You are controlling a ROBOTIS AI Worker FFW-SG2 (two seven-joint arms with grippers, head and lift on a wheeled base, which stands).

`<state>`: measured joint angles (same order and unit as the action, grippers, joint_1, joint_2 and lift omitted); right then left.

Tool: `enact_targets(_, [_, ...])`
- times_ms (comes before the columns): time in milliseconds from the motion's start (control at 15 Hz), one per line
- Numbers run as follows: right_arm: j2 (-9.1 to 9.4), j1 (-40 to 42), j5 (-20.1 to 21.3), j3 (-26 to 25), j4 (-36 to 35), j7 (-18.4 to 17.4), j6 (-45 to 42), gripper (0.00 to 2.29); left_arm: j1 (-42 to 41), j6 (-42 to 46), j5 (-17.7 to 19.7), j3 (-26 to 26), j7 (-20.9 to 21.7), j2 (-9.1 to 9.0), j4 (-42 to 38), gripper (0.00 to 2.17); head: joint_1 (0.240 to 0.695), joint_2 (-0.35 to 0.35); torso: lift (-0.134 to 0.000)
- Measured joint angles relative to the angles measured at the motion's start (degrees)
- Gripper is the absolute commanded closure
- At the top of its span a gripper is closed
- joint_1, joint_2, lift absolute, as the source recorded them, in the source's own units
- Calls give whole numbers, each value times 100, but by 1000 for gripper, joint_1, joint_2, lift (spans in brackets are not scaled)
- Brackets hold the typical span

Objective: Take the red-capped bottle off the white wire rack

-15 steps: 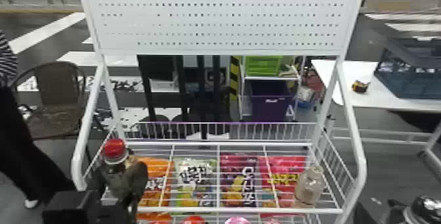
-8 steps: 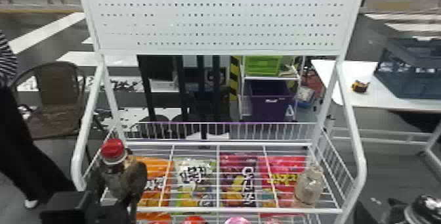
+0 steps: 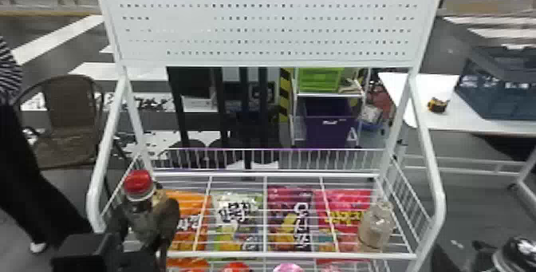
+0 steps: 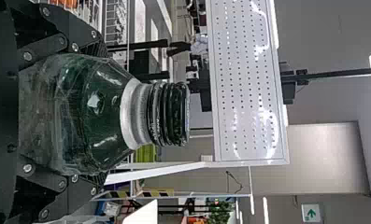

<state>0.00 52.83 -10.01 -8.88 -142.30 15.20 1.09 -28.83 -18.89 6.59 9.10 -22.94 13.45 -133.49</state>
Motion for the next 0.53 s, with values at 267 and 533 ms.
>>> enact_targets(267, [0, 25, -9, -9, 5, 0, -60, 485, -9, -5, 0, 12, -9, 0, -35, 1892, 499, 0, 0])
enact_targets(533, [0, 54, -35, -25, 12, 0, -97, 485, -11, 8, 0, 53, -7, -10, -29, 1892, 499, 0, 0])
